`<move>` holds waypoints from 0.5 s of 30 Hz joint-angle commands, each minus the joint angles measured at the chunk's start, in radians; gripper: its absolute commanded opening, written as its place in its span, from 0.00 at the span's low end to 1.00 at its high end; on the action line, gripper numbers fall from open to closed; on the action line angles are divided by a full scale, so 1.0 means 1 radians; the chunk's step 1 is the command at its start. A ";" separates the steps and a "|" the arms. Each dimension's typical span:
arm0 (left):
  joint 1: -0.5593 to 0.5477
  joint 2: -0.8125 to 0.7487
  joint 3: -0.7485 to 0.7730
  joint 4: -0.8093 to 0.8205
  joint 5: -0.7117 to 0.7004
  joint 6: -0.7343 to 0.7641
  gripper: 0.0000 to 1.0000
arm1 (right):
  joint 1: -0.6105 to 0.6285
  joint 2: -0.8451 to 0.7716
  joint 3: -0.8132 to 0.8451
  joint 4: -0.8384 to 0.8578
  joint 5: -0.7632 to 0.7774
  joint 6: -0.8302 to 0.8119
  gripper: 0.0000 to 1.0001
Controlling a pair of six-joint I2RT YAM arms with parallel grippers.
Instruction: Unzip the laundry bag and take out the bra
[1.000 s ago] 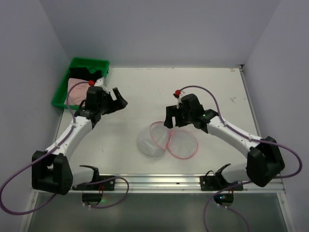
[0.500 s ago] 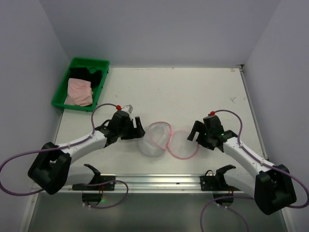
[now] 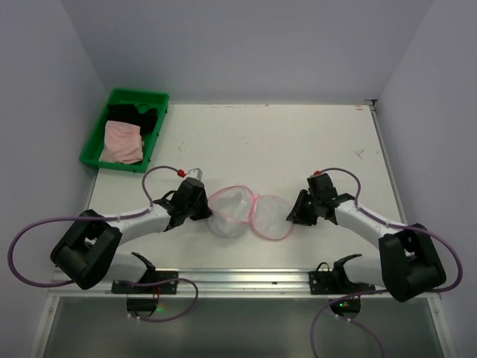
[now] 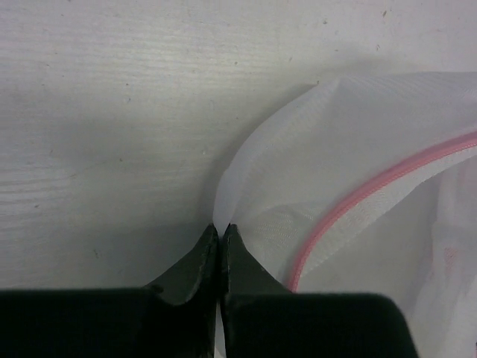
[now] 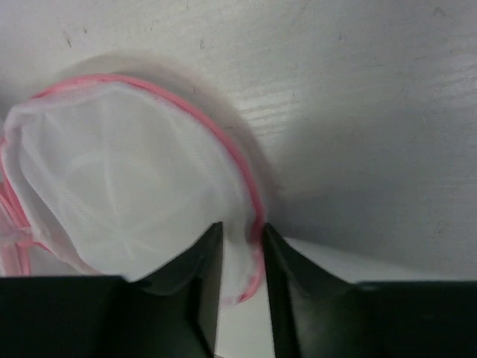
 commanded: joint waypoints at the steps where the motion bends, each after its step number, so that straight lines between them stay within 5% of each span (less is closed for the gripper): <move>1: -0.003 -0.038 -0.009 0.022 -0.064 -0.007 0.00 | 0.002 -0.024 0.026 -0.048 0.029 -0.029 0.20; 6: -0.009 -0.052 0.034 0.022 -0.061 -0.001 0.00 | 0.004 -0.112 0.170 -0.226 0.183 -0.106 0.00; 15: -0.107 0.079 0.197 0.040 -0.090 -0.033 0.00 | 0.040 -0.176 0.403 -0.406 0.221 -0.212 0.00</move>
